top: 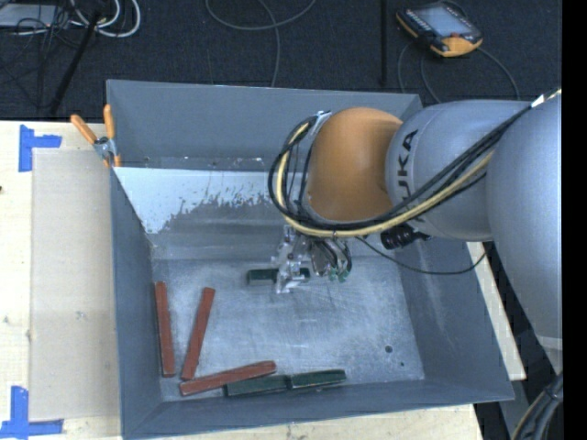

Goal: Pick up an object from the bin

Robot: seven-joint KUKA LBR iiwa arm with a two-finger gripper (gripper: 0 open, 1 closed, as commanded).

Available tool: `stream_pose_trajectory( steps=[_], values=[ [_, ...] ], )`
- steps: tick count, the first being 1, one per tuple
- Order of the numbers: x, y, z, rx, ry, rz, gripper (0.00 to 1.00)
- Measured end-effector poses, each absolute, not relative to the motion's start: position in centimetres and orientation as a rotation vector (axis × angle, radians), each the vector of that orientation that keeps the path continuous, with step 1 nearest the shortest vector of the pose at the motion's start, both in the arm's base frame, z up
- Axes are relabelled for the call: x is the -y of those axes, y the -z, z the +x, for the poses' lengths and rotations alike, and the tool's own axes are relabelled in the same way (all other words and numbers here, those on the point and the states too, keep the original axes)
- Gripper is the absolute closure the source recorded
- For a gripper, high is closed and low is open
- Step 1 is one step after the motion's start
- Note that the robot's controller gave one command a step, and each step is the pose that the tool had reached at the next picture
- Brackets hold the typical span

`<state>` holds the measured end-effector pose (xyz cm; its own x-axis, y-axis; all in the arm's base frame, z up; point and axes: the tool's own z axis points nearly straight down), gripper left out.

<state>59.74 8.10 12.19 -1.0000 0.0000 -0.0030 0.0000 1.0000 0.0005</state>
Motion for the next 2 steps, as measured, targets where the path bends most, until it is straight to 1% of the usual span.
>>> stream_pose_trajectory(
  steps=[2],
  values=[
    [-8.07,-13.07,59.62,-3.146,0.001,0.002,1.00]
  ],
)
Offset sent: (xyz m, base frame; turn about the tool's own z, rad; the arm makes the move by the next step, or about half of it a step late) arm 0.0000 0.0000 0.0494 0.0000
